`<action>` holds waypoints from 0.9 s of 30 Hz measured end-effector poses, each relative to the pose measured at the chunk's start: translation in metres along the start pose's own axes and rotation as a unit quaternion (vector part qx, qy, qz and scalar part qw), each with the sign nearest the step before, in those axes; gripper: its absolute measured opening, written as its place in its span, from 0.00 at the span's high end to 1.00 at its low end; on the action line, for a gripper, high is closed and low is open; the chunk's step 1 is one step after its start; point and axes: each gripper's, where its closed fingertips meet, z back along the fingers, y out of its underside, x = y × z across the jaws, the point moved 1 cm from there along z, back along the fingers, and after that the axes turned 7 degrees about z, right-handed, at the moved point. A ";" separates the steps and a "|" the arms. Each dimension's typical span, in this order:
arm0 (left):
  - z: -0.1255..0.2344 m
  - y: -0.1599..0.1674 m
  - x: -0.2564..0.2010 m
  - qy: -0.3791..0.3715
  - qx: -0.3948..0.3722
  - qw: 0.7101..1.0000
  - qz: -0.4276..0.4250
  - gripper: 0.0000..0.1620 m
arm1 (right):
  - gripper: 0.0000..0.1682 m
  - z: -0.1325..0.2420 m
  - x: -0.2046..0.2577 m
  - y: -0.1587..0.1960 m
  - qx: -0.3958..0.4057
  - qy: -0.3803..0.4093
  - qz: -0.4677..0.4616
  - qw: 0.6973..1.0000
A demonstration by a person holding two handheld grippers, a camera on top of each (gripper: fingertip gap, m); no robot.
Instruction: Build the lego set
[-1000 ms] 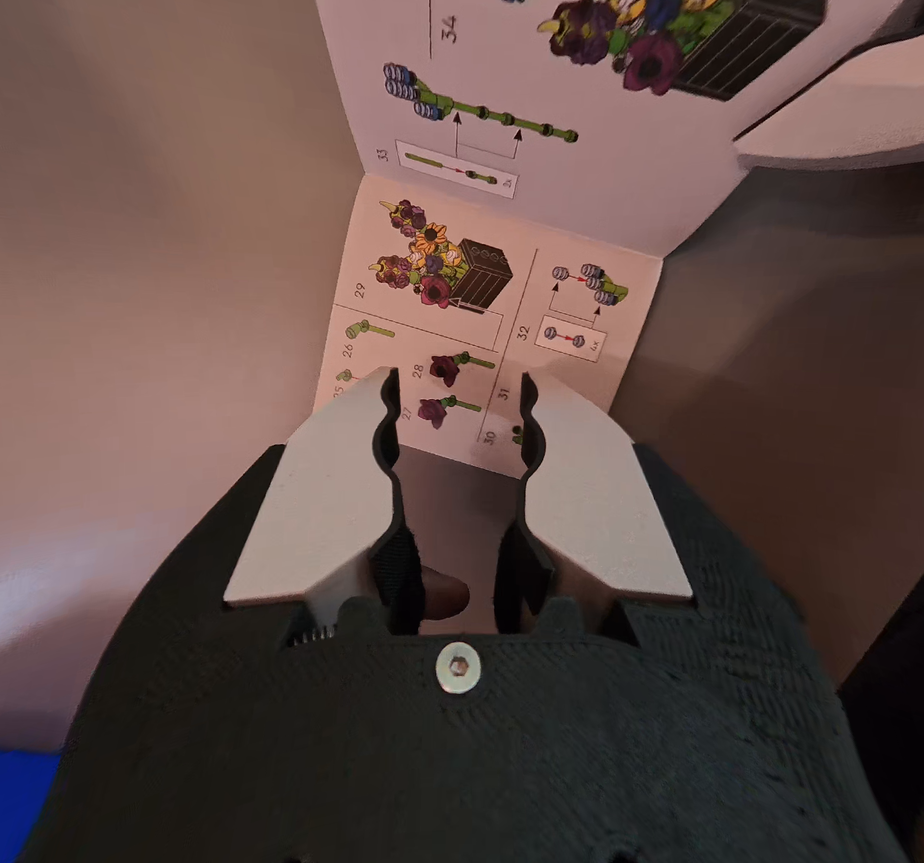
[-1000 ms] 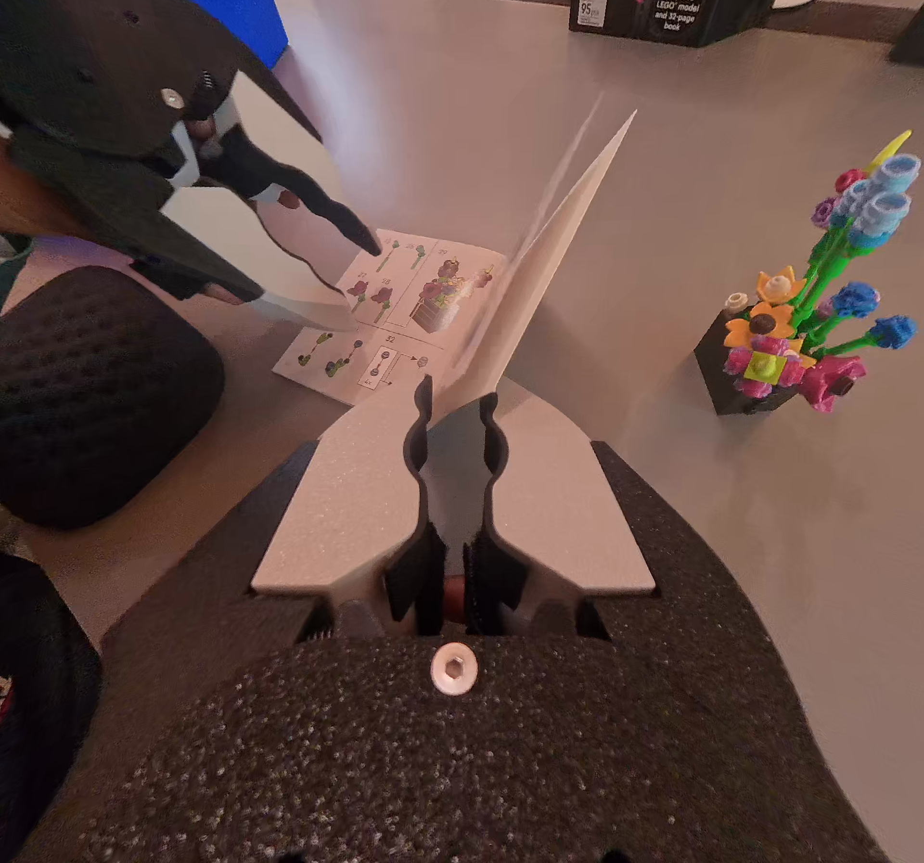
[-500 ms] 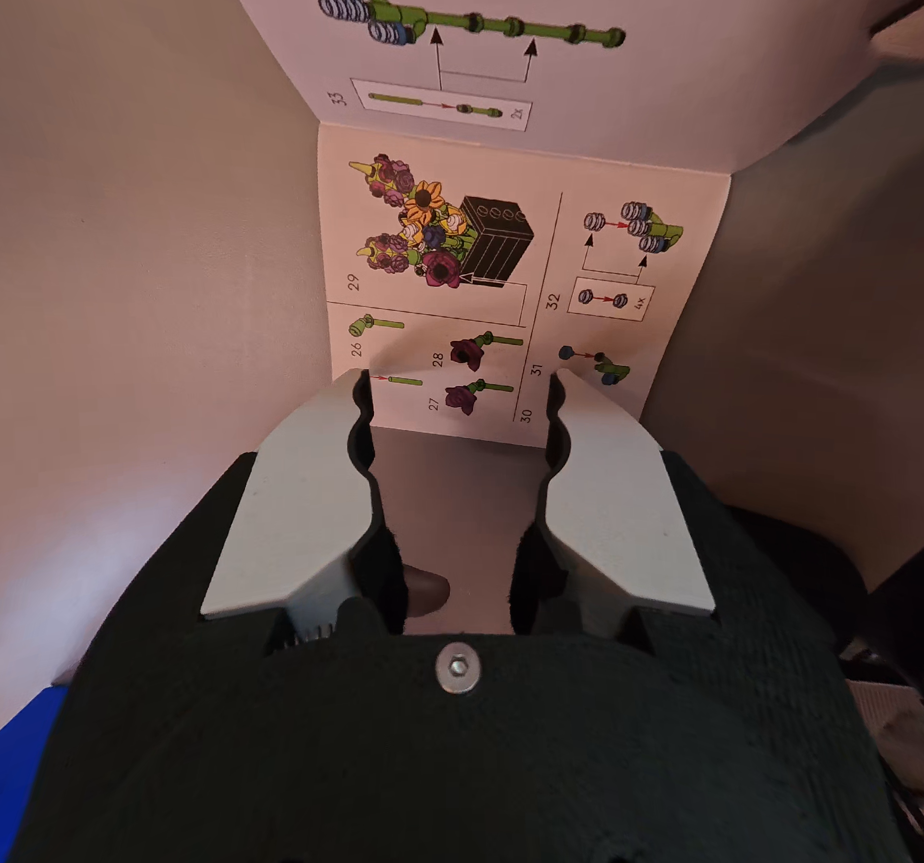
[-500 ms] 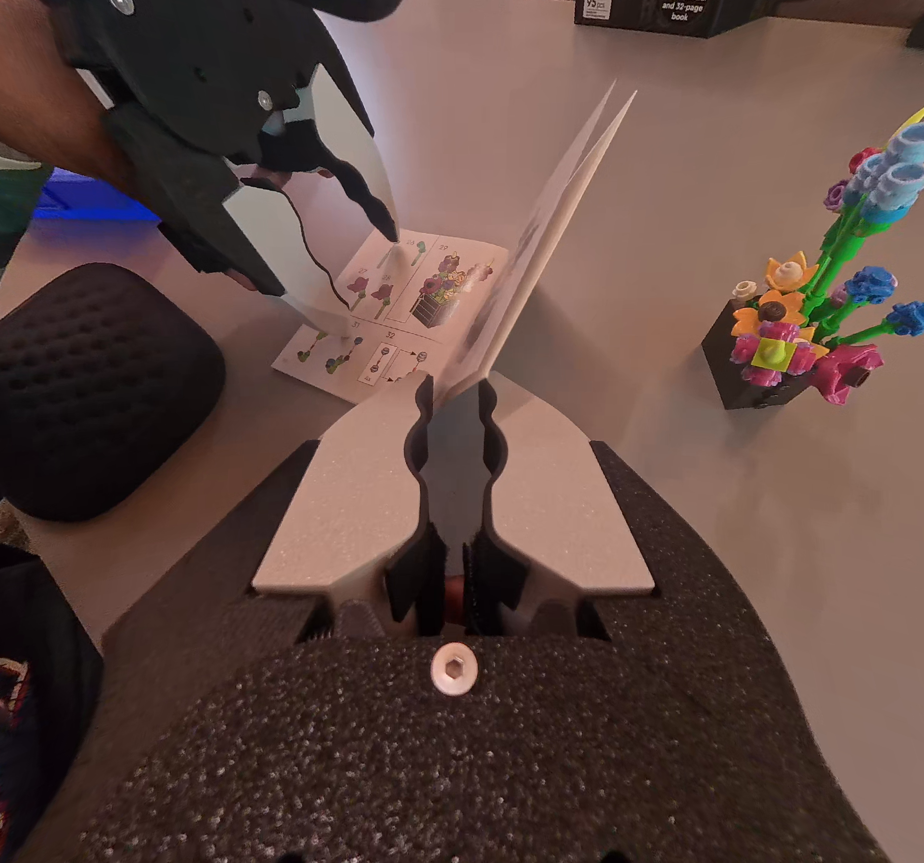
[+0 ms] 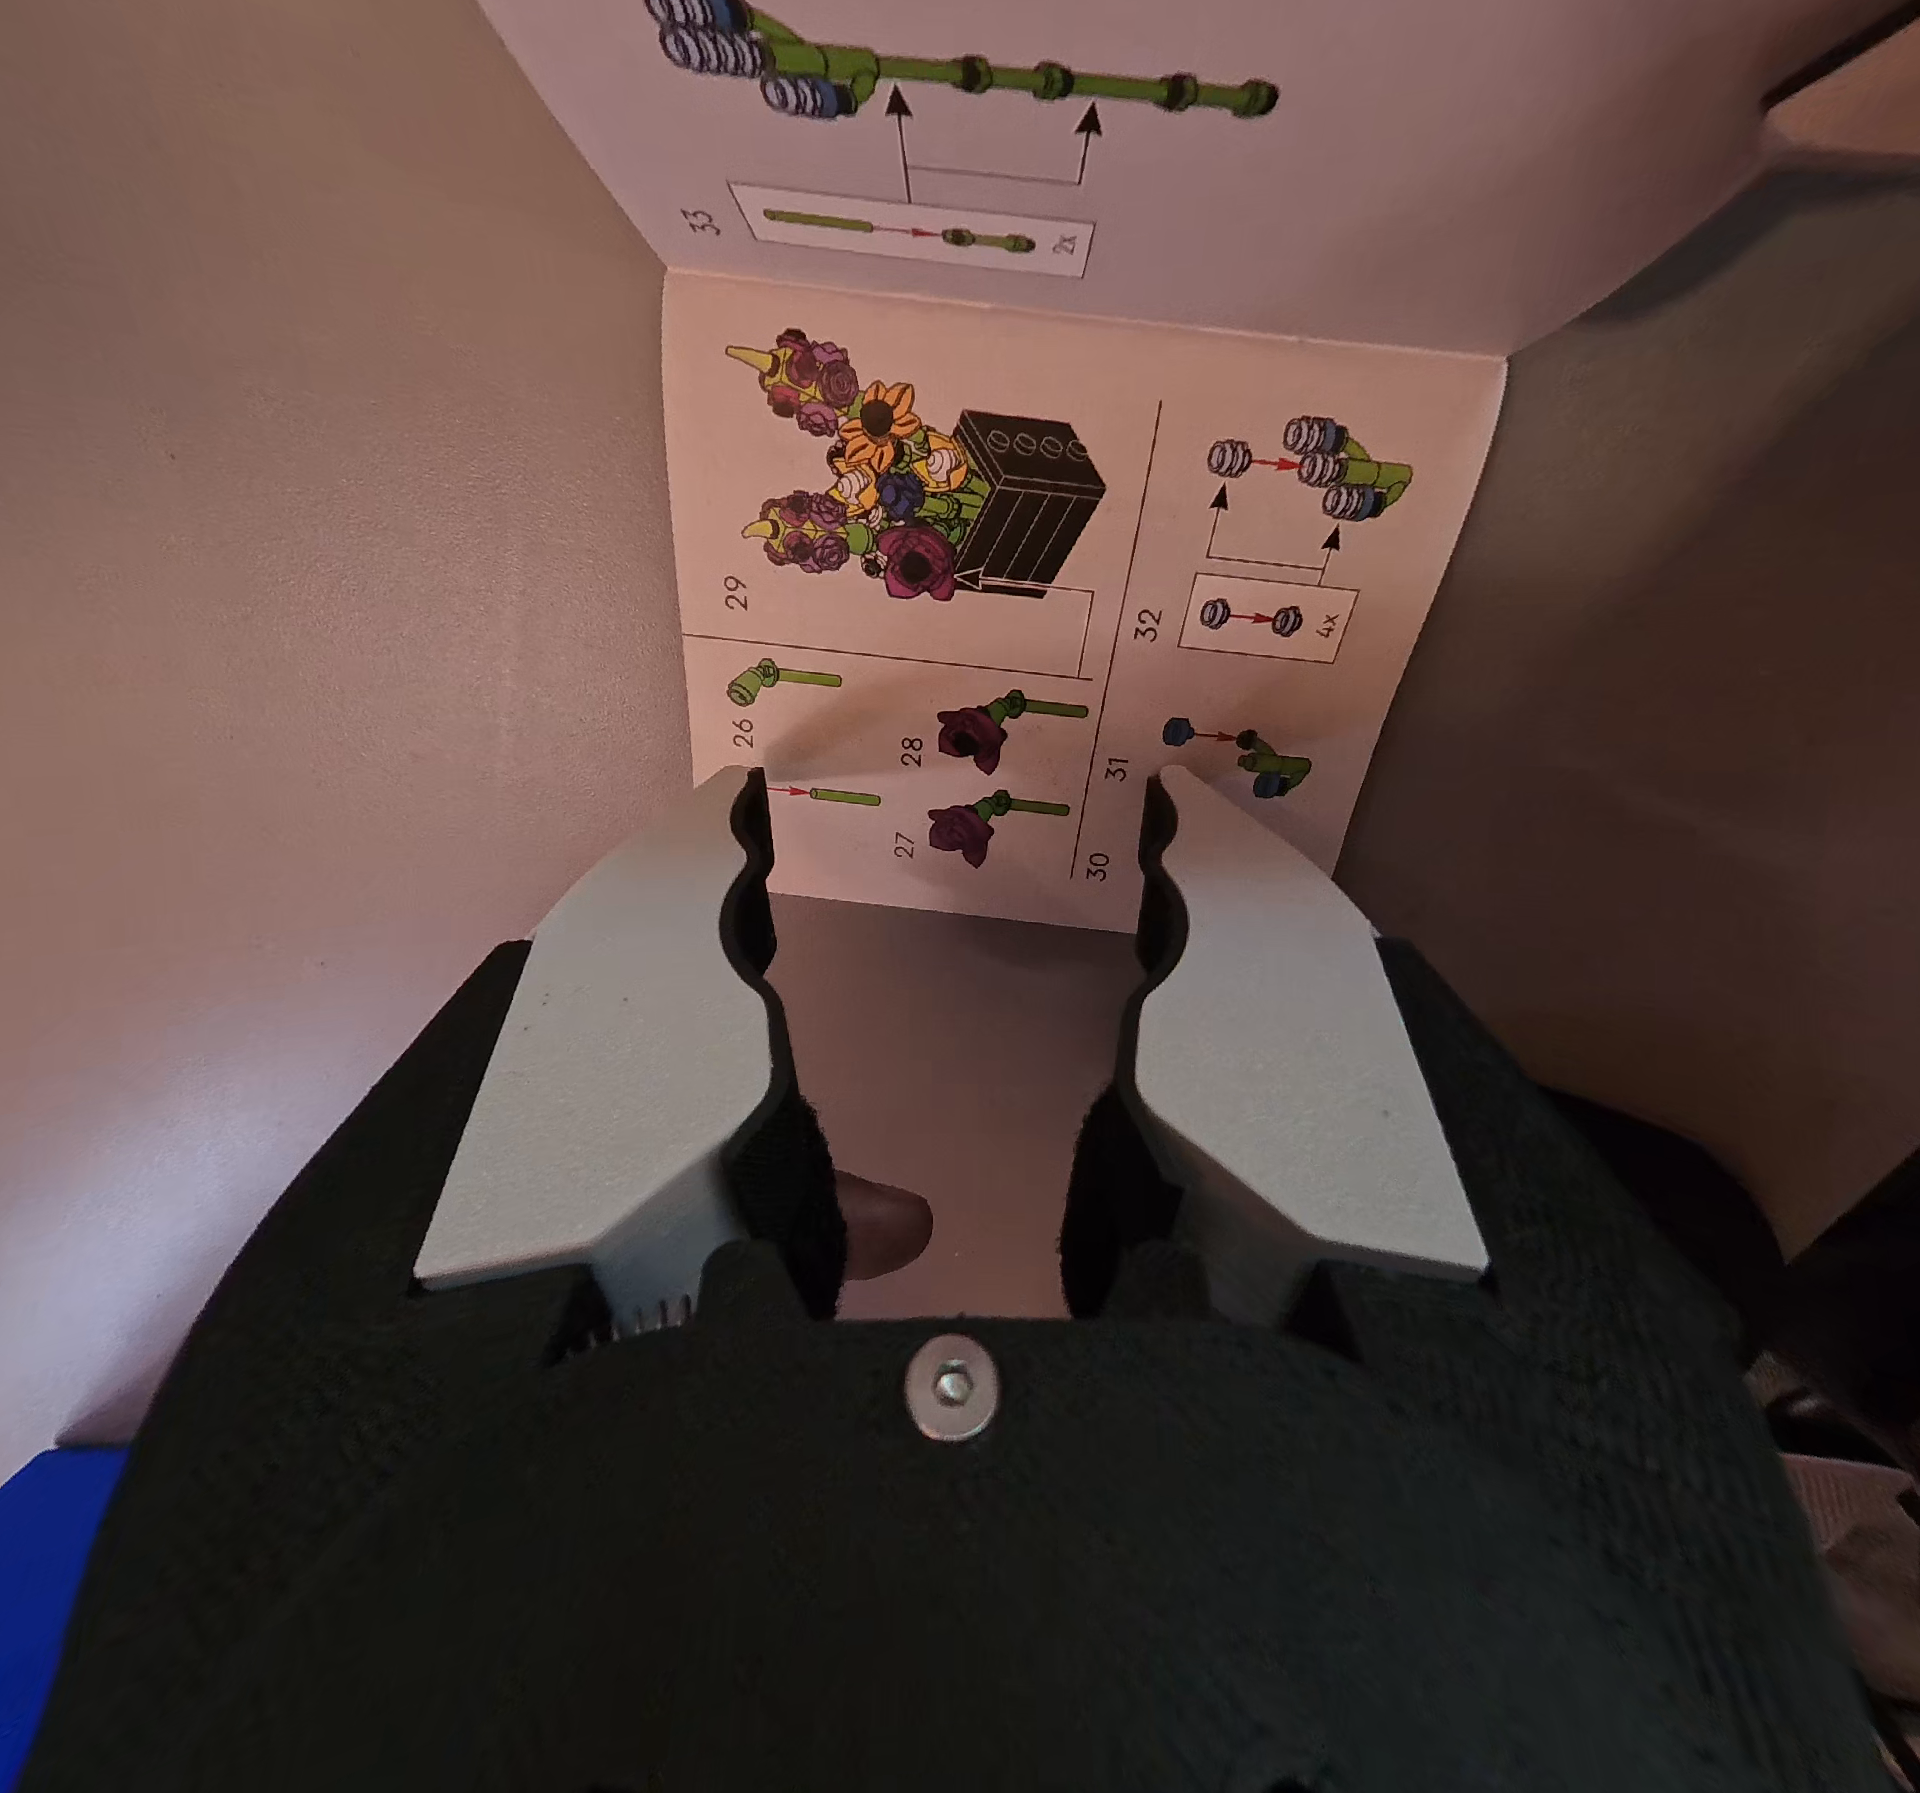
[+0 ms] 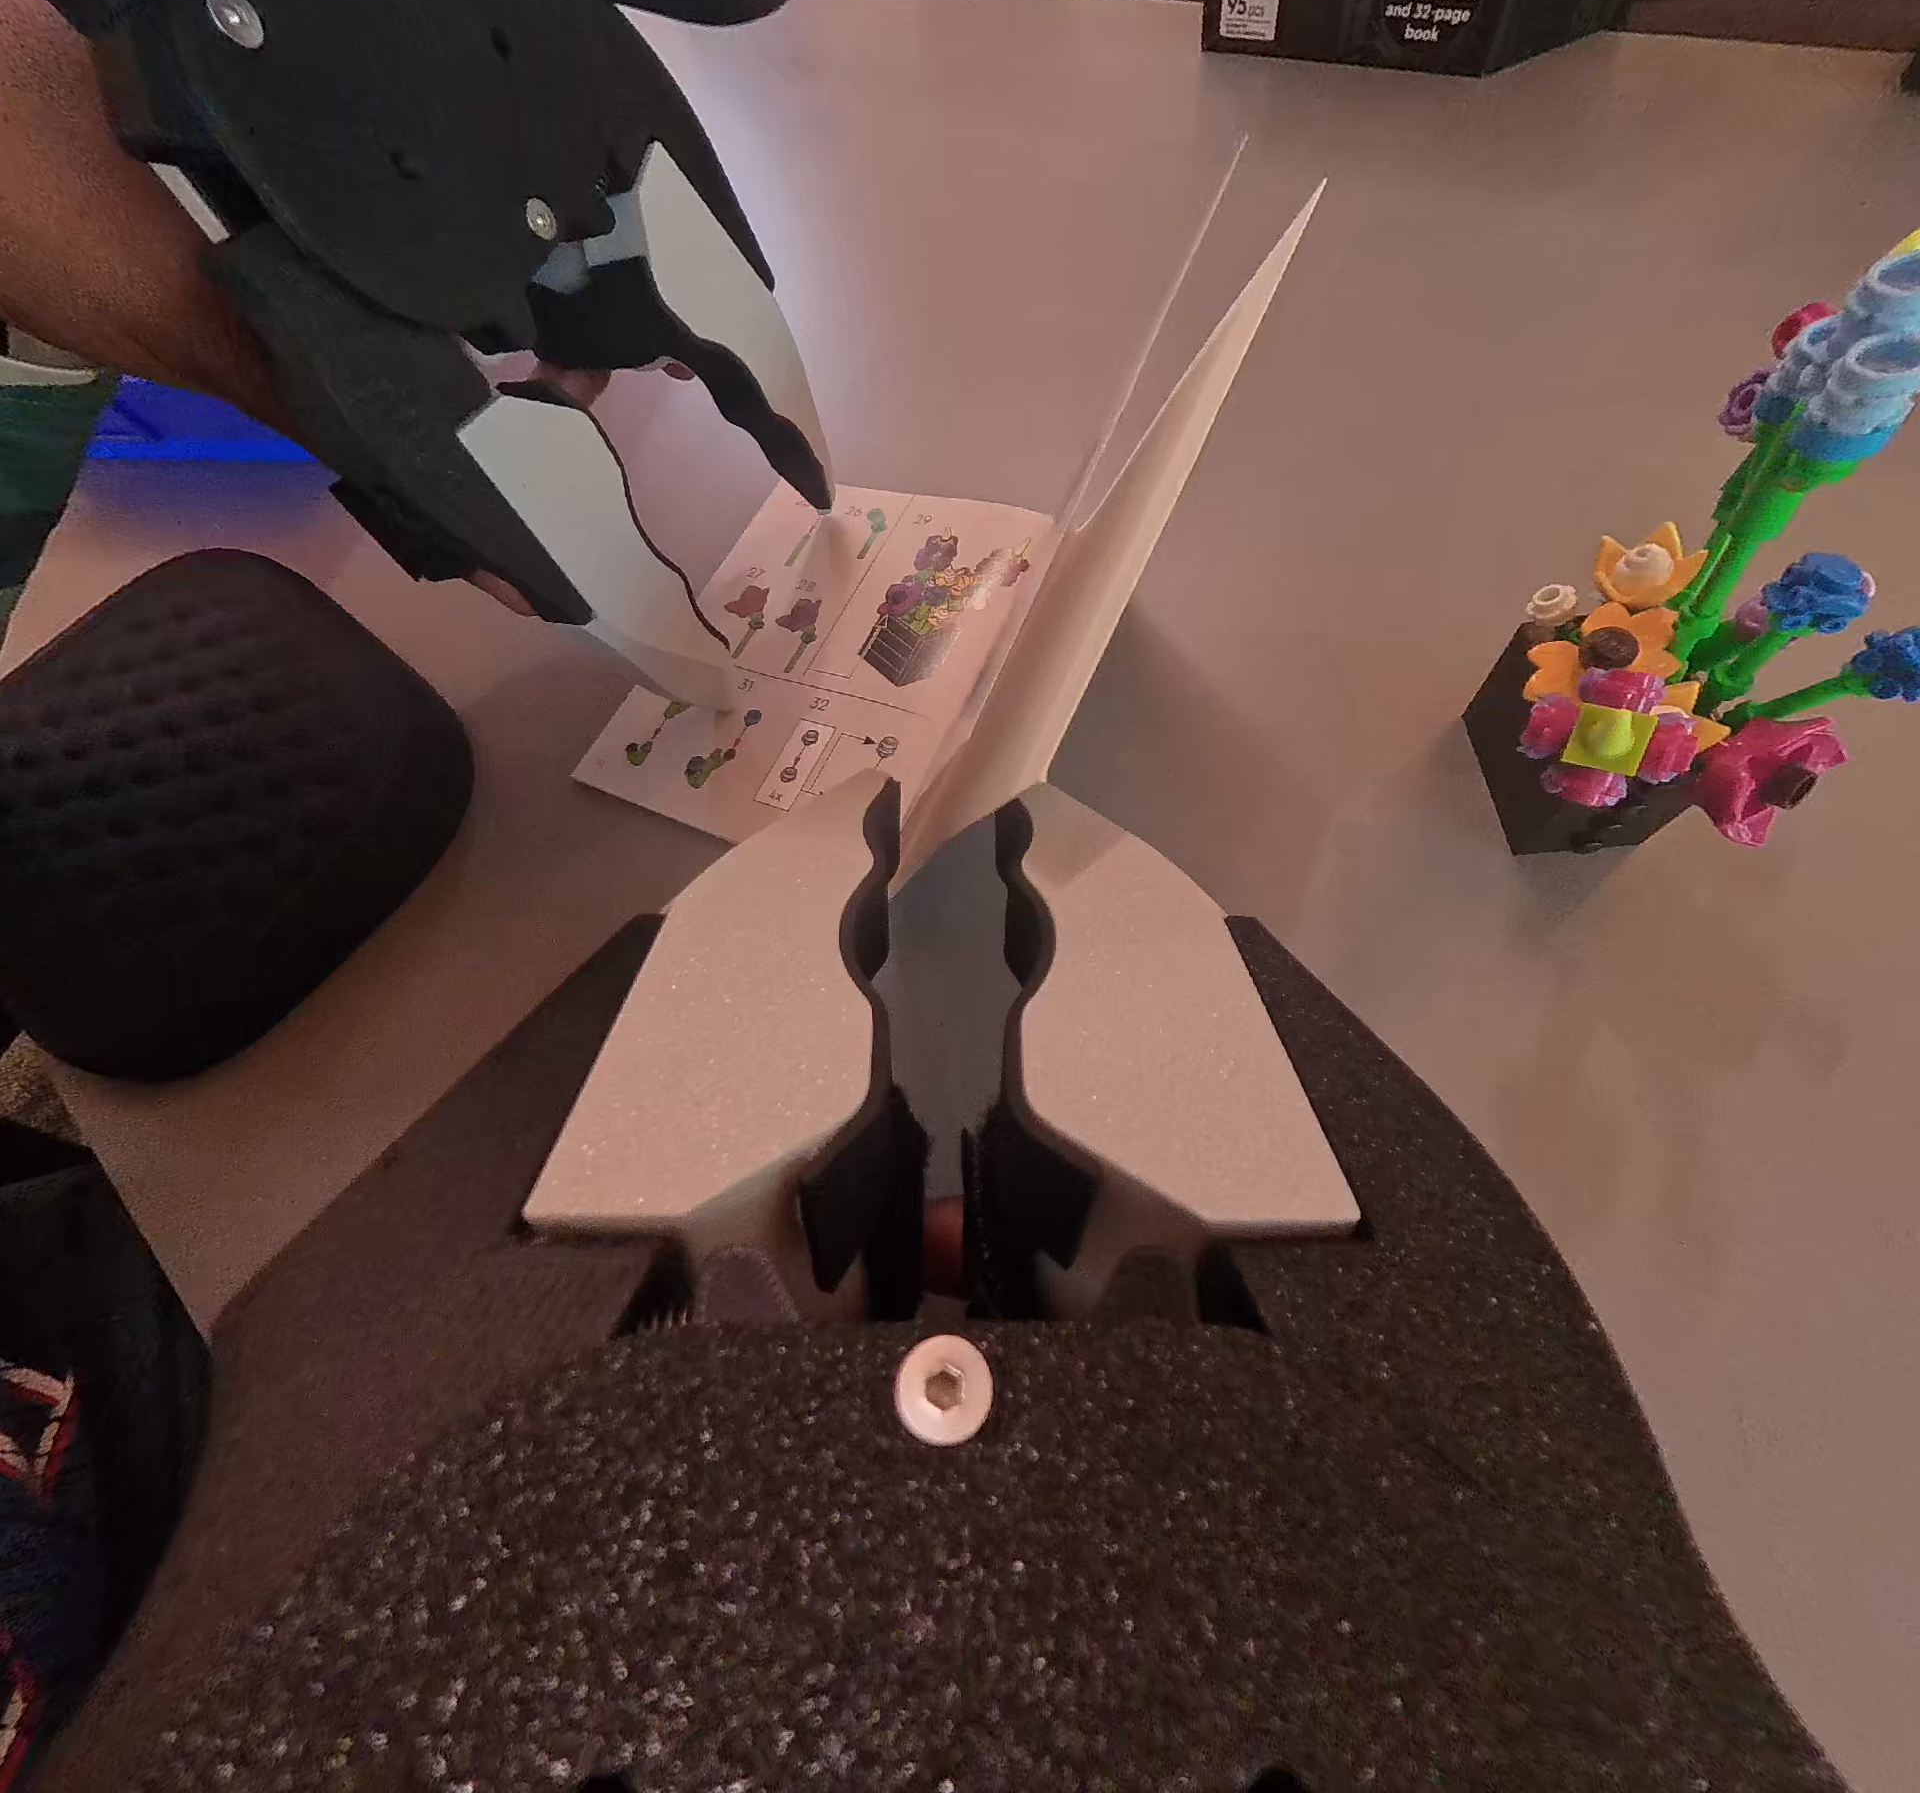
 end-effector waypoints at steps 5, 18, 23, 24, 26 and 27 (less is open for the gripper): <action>0.001 -0.002 -0.001 0.002 -0.038 0.999 -0.002 0.58 | 0.83 0.001 0.020 -0.015 -0.040 -0.056 0.021 0.997; 0.054 0.019 0.022 0.047 -0.322 0.934 0.150 0.61 | 0.69 -0.028 0.081 0.004 0.050 -0.203 0.147 0.967; 0.047 0.010 0.014 0.060 -0.335 0.928 0.152 0.67 | 0.68 -0.044 0.083 0.017 0.103 -0.206 0.085 0.969; 0.039 0.009 0.012 0.049 -0.316 0.937 0.138 0.68 | 0.69 -0.044 0.082 0.017 0.102 -0.207 0.076 0.970; 0.023 0.012 0.012 0.015 -0.272 0.956 0.111 0.82 | 0.70 -0.043 0.079 0.011 0.090 -0.201 0.060 0.974; 0.018 0.012 0.011 0.007 -0.258 0.961 0.097 0.86 | 0.69 -0.042 0.073 0.007 0.080 -0.184 0.045 0.979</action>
